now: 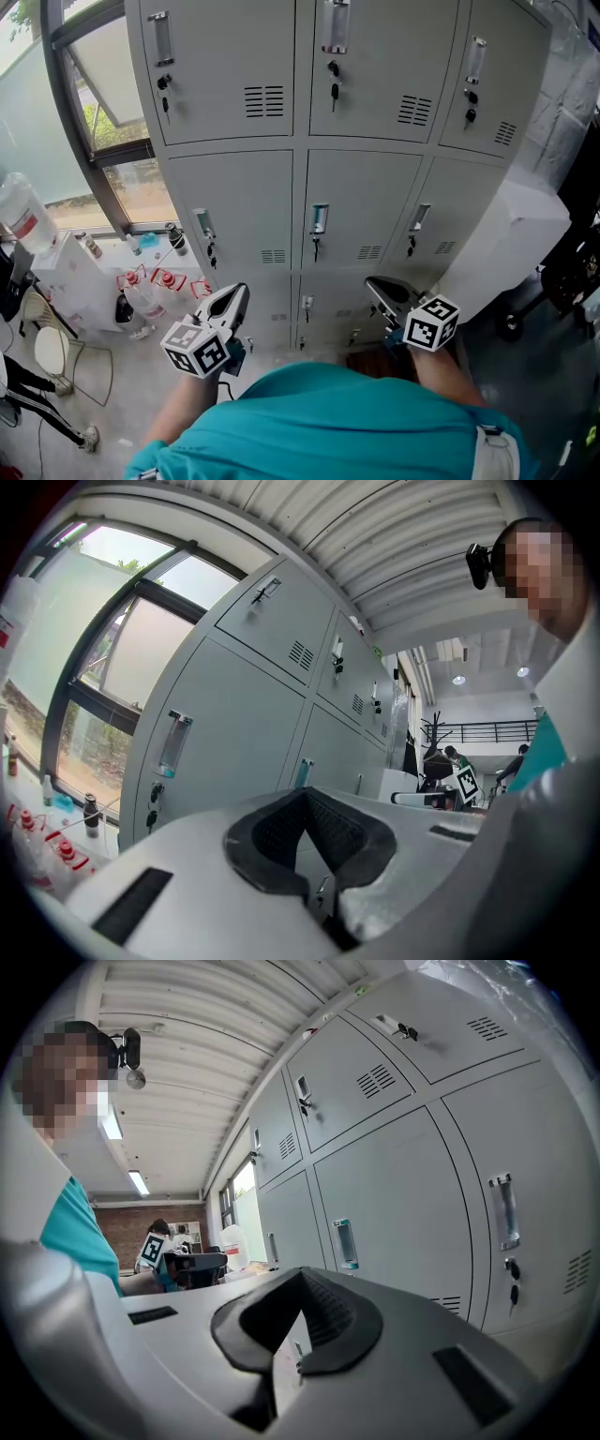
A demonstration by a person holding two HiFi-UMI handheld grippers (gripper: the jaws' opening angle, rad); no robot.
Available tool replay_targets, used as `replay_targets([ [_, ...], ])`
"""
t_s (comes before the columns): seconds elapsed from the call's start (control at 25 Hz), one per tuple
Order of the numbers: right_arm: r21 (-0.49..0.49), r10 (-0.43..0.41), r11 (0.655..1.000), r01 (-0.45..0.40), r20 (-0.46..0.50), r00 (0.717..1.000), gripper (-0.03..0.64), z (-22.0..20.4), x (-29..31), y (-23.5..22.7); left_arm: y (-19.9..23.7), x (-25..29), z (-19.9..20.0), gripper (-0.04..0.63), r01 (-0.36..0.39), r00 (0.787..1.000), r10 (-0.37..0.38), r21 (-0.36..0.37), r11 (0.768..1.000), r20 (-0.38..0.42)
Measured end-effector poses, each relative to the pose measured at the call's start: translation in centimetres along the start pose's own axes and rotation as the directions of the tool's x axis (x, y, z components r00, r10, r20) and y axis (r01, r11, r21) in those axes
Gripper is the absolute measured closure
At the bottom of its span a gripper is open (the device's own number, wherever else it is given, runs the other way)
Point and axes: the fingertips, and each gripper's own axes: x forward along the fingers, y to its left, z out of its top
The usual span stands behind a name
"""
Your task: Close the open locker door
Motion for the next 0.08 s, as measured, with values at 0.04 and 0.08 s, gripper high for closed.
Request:
replay_targets([
  [0.04,-0.002,-0.001,1.000,0.001,0.000,1.000,0.620,0.00,-0.10,-0.02,-0.02,-0.03,-0.05,0.592,0.000,1.000,0.000,-0.001,1.000,-0.001],
  [0.08,-0.004,-0.003,1.000,0.003,0.000,1.000,0.620,-0.01,-0.21,-0.05,-0.05,-0.07,-0.10,0.592,0.000,1.000,0.000,-0.001,1.000,-0.001],
])
